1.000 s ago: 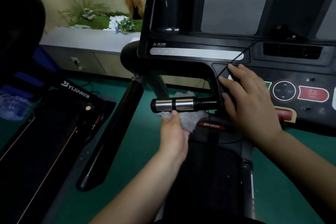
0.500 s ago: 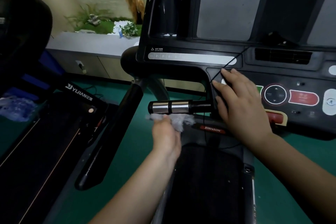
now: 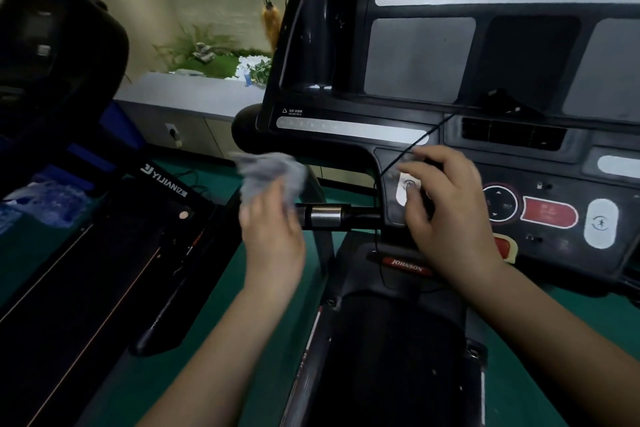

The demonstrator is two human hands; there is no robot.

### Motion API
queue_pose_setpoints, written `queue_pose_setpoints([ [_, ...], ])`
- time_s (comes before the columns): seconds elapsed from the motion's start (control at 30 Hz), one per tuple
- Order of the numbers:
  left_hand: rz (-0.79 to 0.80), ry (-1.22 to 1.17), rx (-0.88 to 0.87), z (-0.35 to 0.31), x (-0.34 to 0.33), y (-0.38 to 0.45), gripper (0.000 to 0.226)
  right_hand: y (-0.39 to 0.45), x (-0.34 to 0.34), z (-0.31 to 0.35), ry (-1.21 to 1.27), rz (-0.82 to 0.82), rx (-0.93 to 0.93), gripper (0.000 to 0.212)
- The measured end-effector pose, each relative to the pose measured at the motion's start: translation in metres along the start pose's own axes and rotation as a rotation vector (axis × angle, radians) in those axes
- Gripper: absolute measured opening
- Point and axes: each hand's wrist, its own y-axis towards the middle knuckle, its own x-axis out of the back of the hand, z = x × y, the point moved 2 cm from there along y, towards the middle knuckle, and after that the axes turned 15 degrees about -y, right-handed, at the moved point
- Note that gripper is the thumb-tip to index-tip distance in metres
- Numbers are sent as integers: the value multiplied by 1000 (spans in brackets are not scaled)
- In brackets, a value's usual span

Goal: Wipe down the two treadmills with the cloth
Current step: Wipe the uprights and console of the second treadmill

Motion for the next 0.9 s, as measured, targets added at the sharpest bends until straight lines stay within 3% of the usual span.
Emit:
queue_pose_setpoints([
  [0.1, 201, 321, -122, 10, -28, -4, 44, 19, 3, -2, -6, -7, 17, 31],
  [0.33, 398, 353, -382, -8, -37, 15, 39, 71, -15, -2, -106, 137, 90, 39],
  [0.47, 378, 315, -281, 40, -7, 38, 34, 91, -24, 0, -173, 208, 85, 44],
  [0.6, 447, -18, -44, 63, 14, 64, 28, 102, -33, 3, -297, 207, 101, 41],
  [0.7, 331, -183, -55, 41, 24, 89, 35, 110, -36, 5, -307, 172, 82, 34],
  [0.83, -14, -264, -320, -5, 38, 137, 29, 112, -39, 6, -352, 162, 67, 32],
  [0.9, -33, -177, -454, -22, 33, 162, 37, 108, -40, 5, -362, 146, 57, 33],
])
